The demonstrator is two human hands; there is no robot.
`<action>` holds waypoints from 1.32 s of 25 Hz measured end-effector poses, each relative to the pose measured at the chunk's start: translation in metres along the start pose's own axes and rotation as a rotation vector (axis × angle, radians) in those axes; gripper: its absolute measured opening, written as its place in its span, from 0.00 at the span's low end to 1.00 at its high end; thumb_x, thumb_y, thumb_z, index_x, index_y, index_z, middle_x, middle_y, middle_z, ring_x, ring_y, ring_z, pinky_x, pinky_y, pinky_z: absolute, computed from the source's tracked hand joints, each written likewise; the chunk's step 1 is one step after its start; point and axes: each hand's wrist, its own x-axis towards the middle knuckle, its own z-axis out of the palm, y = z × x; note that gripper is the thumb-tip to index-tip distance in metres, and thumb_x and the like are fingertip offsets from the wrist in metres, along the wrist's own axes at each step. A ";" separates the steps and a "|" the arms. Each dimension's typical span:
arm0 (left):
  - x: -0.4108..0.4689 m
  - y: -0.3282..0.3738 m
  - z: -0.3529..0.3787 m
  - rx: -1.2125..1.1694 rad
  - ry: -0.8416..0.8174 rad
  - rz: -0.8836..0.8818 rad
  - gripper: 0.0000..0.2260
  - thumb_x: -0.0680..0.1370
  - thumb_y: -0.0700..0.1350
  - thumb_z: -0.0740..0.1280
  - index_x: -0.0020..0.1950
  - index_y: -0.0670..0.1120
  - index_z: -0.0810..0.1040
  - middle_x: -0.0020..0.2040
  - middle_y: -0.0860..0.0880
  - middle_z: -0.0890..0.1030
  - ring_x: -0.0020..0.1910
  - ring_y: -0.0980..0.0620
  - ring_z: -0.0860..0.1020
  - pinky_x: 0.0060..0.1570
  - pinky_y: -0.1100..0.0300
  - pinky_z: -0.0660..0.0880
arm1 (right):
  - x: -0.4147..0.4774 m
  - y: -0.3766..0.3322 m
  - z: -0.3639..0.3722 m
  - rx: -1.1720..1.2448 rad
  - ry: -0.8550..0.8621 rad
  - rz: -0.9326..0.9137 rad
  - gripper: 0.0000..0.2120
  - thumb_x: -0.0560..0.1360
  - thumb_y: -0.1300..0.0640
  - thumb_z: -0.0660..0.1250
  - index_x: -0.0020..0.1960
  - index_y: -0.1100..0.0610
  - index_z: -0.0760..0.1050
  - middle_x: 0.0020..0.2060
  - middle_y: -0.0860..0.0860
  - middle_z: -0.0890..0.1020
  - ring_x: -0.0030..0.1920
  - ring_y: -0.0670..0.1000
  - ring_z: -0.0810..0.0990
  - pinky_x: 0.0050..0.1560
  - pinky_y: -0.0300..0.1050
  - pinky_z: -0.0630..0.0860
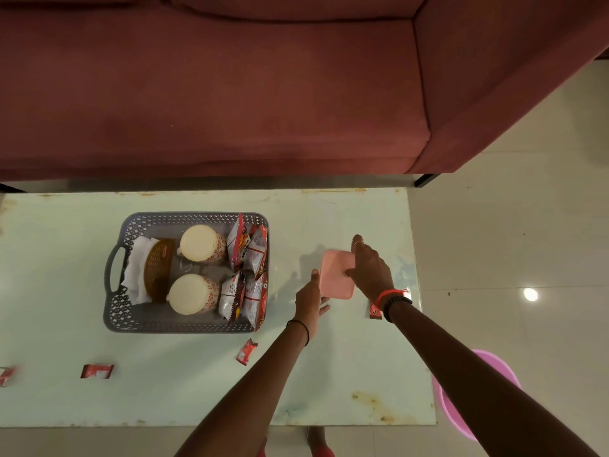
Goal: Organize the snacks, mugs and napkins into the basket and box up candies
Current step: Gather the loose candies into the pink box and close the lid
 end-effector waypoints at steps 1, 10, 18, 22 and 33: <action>-0.001 -0.001 -0.001 0.004 -0.008 0.003 0.23 0.80 0.58 0.53 0.70 0.46 0.66 0.69 0.42 0.71 0.67 0.42 0.71 0.66 0.47 0.68 | -0.003 0.002 -0.003 0.018 0.024 -0.014 0.19 0.71 0.65 0.68 0.60 0.61 0.66 0.51 0.59 0.79 0.49 0.59 0.78 0.45 0.51 0.76; -0.031 -0.028 -0.031 0.201 0.018 0.107 0.23 0.81 0.56 0.52 0.70 0.44 0.66 0.53 0.51 0.77 0.56 0.45 0.75 0.57 0.52 0.72 | -0.065 0.013 -0.009 0.414 -0.015 0.047 0.10 0.70 0.64 0.70 0.37 0.54 0.70 0.35 0.47 0.78 0.35 0.48 0.77 0.28 0.28 0.70; -0.062 -0.099 -0.095 0.521 0.174 0.495 0.11 0.80 0.45 0.60 0.58 0.43 0.76 0.59 0.44 0.78 0.60 0.48 0.75 0.60 0.59 0.71 | -0.166 0.019 0.088 -0.158 0.094 -0.384 0.15 0.60 0.67 0.78 0.45 0.61 0.79 0.39 0.55 0.81 0.37 0.53 0.81 0.29 0.43 0.80; -0.059 -0.111 -0.131 0.792 0.317 0.614 0.08 0.78 0.41 0.62 0.55 0.43 0.77 0.56 0.44 0.77 0.55 0.45 0.76 0.54 0.53 0.75 | -0.171 0.024 0.122 -0.313 -0.076 -0.396 0.17 0.58 0.64 0.80 0.45 0.59 0.80 0.41 0.53 0.82 0.37 0.51 0.81 0.29 0.41 0.79; -0.020 -0.101 -0.177 1.064 0.415 0.457 0.17 0.74 0.44 0.69 0.61 0.44 0.70 0.59 0.40 0.71 0.56 0.40 0.74 0.54 0.48 0.74 | -0.108 0.081 0.079 -0.184 0.246 -0.007 0.13 0.75 0.63 0.66 0.59 0.62 0.76 0.53 0.61 0.78 0.49 0.62 0.78 0.46 0.53 0.78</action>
